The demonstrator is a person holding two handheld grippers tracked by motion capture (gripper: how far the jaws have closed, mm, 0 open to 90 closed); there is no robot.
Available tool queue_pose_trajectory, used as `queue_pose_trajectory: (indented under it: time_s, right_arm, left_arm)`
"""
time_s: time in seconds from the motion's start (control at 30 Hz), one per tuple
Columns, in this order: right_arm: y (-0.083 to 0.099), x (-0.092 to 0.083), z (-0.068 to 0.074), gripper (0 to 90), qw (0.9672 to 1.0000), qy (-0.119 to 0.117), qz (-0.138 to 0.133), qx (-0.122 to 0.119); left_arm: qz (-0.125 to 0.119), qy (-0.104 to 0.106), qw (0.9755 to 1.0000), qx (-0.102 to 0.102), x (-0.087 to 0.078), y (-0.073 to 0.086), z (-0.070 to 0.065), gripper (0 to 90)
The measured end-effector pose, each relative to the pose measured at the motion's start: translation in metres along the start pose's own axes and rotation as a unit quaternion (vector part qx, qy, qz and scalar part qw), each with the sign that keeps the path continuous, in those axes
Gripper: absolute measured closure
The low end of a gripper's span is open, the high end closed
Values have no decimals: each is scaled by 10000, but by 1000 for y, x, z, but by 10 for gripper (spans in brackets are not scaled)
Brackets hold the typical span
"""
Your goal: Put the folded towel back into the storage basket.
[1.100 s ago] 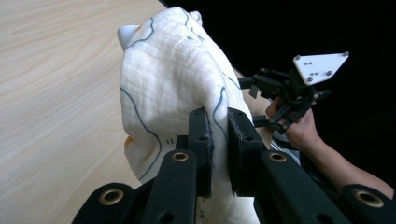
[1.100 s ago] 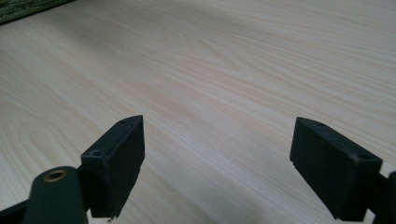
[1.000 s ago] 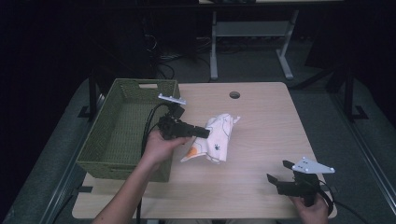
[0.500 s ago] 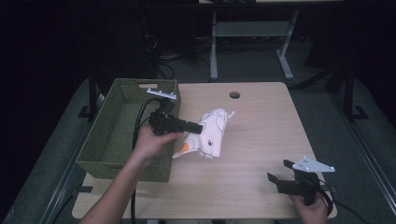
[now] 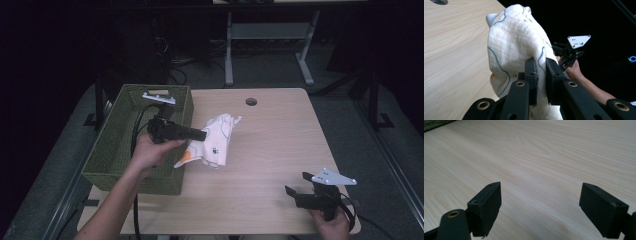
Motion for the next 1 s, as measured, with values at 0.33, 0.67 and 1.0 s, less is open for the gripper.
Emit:
queue_pose_trajectory:
  time_s: [0.33,0.67,1.0]
  right_arm:
    - [-1,2,-2,176,9999,111,15,22]
    - [-2,7,2,175,9999,101,105,-74]
    - [-3,8,1,176,9999,60,87,-24]
  left_arm:
    - [-248,-19,9996,-132,-37,0,12,814]
    - [-420,-164,9985,-306,-68,6,30,814]
    - [-509,-303,9965,-586,-92,20,53,813]
Point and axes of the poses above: each handheld gripper's, and its own axes: x roughly forward along the jaws, y roughly out of its underside, z roughly to its left, the point moved 6 cm from there along x, roughly forward along the jaws, and after that the axes turned 1 degree about -y, right-handed, at the moved point
